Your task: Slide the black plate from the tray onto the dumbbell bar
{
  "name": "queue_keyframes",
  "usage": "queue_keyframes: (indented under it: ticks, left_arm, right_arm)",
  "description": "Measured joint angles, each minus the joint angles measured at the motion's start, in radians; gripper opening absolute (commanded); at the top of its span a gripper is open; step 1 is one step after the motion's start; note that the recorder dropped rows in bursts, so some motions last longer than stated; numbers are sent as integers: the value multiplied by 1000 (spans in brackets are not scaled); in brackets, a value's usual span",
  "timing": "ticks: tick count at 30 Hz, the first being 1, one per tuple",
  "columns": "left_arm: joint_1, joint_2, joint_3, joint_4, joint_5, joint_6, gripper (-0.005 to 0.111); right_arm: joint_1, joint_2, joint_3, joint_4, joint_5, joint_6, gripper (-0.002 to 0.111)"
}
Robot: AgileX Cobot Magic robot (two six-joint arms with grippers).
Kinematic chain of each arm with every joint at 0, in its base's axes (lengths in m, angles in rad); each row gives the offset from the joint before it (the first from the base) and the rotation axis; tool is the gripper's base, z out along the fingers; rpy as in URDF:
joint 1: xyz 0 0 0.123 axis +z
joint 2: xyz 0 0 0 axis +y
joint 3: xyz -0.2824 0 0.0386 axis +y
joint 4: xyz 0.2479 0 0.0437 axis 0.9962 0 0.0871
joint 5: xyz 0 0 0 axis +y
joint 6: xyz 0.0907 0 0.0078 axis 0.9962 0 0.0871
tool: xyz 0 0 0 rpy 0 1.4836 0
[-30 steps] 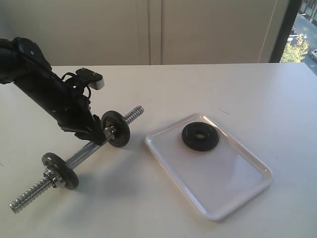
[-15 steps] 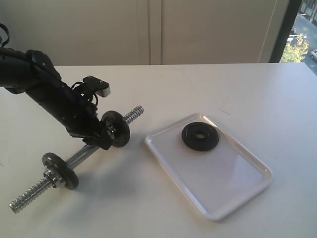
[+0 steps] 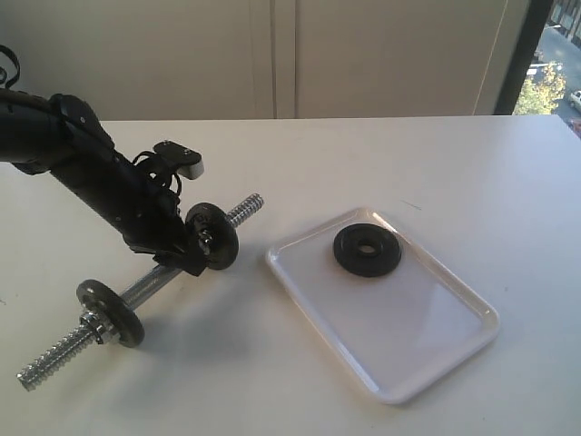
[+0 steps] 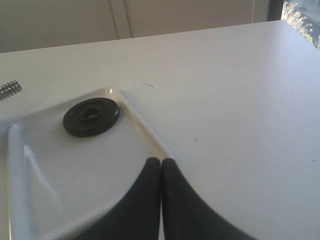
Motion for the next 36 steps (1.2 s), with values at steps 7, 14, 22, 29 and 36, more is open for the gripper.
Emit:
queue_keyframes:
  ticks: [7,14,22,29,36]
  left_arm:
    - [0,18,0,-2,2,0,52]
    - [0,19,0,-19,-22,0,49]
    - [0,20,0,-27,-15,-3,18]
    - [0,20,-2,-20,-1,3,0]
    - [0,20,-2,-20,5,3,0]
  right_arm:
    - [0,0,0,0,0,0,0]
    - [0,0,0,0,0,0,0]
    - [0,0,0,0,0,0,0]
    - [0,0,0,0,0,0,0]
    - [0,0,0,0,0,0,0]
